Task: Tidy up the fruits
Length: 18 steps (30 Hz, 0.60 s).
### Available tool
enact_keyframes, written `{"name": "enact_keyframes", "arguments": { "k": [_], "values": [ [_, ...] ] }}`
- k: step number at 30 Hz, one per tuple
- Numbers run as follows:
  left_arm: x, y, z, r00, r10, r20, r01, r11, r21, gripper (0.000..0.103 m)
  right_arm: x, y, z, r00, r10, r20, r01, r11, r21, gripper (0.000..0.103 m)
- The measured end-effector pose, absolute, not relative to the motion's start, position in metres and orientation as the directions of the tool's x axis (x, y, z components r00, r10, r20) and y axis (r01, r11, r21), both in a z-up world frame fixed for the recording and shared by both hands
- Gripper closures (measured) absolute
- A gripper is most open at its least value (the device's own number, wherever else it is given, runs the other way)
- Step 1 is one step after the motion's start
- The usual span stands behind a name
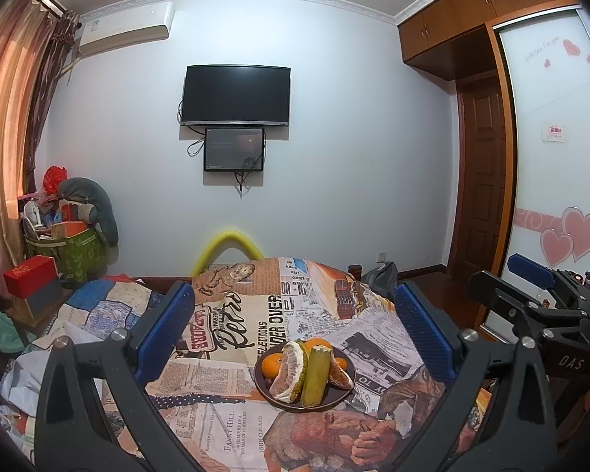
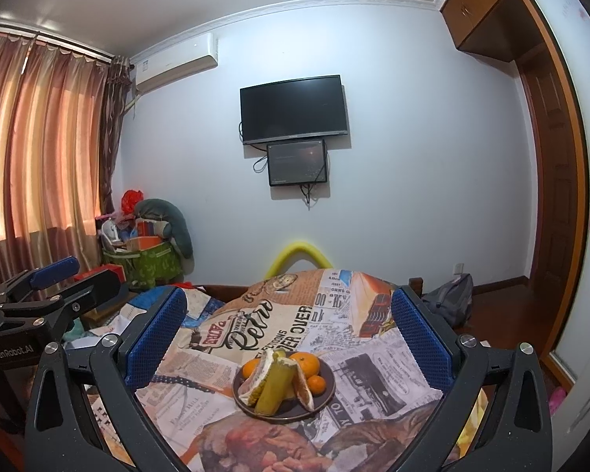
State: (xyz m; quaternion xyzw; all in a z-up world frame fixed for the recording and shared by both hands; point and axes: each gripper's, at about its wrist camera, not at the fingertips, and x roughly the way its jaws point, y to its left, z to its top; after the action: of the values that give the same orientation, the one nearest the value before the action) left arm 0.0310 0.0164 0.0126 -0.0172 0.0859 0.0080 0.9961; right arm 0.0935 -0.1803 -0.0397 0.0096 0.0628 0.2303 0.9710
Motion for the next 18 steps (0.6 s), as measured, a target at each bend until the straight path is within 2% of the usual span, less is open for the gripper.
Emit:
{"name": "enact_keyframes", "arguments": {
  "k": [18],
  "values": [
    [0.0384, 0.0217, 0.0082, 0.98, -0.015, -0.197, 0.005, 0.998, -0.055, 0.0, 0.0938, -0.1802, -0.039, 0.884, 0.451, -0.122, -0.448, 0.893, 0.051, 0.0]
  ]
}}
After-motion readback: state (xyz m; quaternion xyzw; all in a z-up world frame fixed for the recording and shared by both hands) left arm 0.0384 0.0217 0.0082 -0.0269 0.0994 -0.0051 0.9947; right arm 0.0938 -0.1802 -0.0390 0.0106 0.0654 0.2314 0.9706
